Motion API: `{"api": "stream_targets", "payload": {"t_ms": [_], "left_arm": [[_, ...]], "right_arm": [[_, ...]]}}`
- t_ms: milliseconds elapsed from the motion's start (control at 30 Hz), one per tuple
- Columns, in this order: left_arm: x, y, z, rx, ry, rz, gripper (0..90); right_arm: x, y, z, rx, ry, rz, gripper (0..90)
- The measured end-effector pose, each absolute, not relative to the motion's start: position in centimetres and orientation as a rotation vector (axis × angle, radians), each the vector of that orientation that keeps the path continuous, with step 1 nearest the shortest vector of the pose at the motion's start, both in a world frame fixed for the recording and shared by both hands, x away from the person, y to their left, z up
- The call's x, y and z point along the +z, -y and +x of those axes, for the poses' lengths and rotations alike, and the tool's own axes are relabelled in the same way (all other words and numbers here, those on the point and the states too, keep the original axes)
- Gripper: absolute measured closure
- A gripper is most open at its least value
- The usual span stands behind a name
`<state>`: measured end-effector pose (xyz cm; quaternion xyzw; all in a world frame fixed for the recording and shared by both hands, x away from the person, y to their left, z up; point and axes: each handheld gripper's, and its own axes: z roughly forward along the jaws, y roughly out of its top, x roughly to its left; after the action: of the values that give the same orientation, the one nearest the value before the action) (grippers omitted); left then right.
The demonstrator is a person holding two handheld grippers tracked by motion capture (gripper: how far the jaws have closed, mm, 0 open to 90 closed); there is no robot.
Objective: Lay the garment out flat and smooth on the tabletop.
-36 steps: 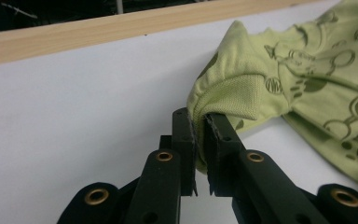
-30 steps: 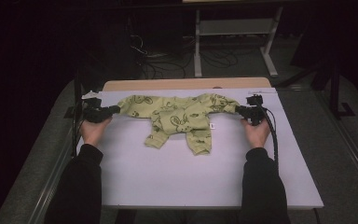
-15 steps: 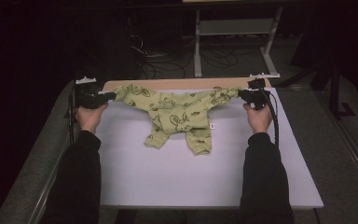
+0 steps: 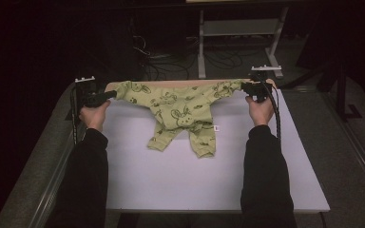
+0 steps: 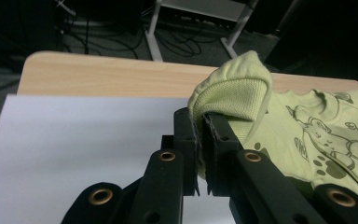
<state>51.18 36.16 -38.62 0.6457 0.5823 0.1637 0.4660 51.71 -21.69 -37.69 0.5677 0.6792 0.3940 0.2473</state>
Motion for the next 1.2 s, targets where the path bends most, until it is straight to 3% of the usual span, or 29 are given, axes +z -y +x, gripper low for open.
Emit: {"api": "stream_targets", "payload": {"t_ms": [67, 167, 300, 500, 600, 767, 1033, 1200], "left_arm": [[-39.1, -36.1, 51.2, 0.403, -1.462, 1.584, 83.9], [-39.9, -36.3, 51.0, 0.378, -1.475, 1.54, 75.4], [-40.3, -36.2, 50.6, 0.384, -1.473, 1.56, 57.2], [-40.3, -36.1, 49.7, 0.359, -1.43, 1.546, 39.4], [-40.4, -36.0, 49.1, 0.353, -1.378, 1.572, 31.9], [-40.7, -36.1, 48.4, 0.337, -1.332, 1.603, 19.9], [-40.6, -36.2, 47.3, 0.296, -1.256, 1.636, 13.1], [-40.3, -36.1, 46.4, 0.271, -1.196, 1.676, 3.0]], "right_arm": [[-38.5, 21.9, 52.1, 1.02, -1.867, 1.582, 72.3], [-39.8, 22.8, 52.2, 1.003, -1.842, 1.692, 62.0], [-40.6, 23.3, 51.5, 1.022, -1.86, 1.682, 50.7], [-40.5, 23.1, 50.8, 1.08, -1.882, 1.669, 32.6], [-40.0, 22.7, 50.3, 1.104, -1.91, 1.609, 15.2], [-39.7, 22.4, 49.6, 1.175, -1.931, 1.577, 0.8], [-40.0, 22.0, 48.3, 1.258, -2.007, 1.543, 0.0], [-39.7, 21.7, 47.2, 1.31, -2.029, 1.487, 0.0]]}}
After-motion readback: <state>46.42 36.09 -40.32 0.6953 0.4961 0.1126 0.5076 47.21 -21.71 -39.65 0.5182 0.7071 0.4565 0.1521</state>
